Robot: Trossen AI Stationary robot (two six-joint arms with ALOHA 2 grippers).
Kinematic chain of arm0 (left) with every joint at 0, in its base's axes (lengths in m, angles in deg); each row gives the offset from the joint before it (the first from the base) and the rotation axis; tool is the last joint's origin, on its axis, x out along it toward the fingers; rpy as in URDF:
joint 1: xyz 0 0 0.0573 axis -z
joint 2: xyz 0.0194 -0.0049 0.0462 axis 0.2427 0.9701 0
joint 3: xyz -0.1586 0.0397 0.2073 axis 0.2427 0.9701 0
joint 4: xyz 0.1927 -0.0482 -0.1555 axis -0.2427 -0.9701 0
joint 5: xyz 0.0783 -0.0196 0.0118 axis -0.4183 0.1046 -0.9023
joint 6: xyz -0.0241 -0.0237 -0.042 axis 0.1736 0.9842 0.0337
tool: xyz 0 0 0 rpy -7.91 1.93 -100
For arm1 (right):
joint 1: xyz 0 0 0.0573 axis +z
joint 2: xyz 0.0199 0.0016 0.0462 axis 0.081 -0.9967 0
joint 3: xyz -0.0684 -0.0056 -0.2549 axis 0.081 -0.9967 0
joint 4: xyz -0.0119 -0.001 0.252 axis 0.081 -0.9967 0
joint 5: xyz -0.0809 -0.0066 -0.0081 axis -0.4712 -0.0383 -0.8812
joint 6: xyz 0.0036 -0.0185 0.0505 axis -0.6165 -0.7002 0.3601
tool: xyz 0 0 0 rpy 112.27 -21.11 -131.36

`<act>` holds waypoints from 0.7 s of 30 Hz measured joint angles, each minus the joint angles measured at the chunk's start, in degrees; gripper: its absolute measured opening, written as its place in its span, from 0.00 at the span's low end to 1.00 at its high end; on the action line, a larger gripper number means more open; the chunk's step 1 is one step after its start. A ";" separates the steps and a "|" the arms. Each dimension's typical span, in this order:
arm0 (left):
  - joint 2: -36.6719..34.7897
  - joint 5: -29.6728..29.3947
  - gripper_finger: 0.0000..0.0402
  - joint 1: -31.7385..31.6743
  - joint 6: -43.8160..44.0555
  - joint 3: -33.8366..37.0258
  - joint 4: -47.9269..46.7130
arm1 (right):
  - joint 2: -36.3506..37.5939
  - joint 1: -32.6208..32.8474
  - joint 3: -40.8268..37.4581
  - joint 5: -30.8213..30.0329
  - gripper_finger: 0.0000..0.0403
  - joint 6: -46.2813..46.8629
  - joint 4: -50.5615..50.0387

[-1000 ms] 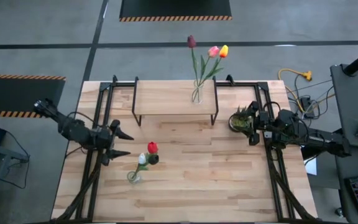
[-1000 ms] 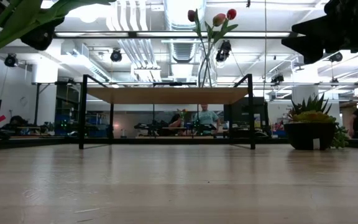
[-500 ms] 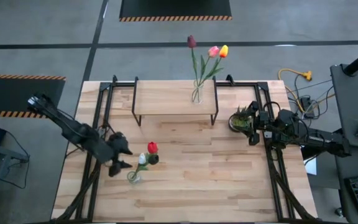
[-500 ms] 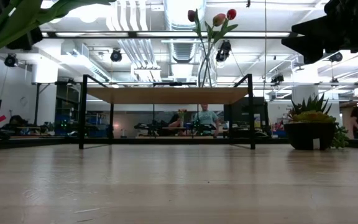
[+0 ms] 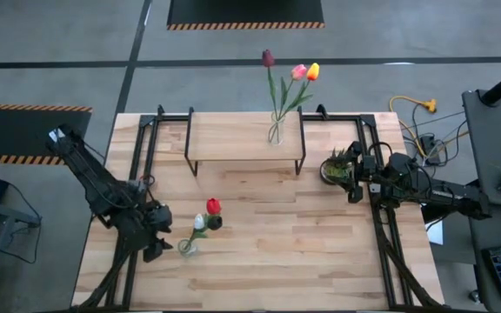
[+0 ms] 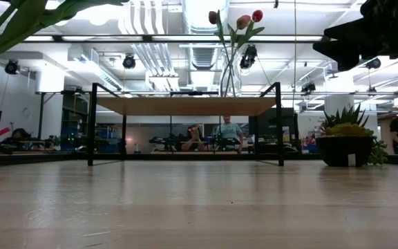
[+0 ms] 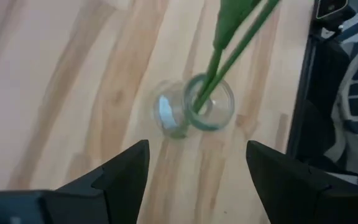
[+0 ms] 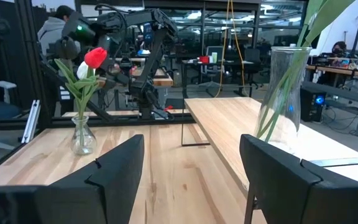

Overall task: Pick and place flowers into a vace then onto a shelf
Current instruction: Put the transparent vase on the shelf

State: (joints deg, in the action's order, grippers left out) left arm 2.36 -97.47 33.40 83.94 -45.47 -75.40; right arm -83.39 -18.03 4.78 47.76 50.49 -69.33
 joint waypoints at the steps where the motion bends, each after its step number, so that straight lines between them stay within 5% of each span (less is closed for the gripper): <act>1: -0.04 -0.12 0.62 0.76 1.29 0.07 0.00 | 0.00 0.00 0.00 0.01 0.63 0.00 0.00; 11: 2.41 -3.78 0.61 5.71 5.86 1.72 0.50 | 0.00 0.00 0.02 0.01 0.62 0.39 0.07; 21: 5.51 1.01 0.61 5.78 5.74 3.05 0.49 | 0.02 0.00 0.02 -0.01 0.62 0.39 0.07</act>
State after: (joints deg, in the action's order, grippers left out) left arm 7.87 -96.45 39.18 89.68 -42.42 -74.91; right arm -83.37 -18.03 4.80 47.74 50.88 -69.26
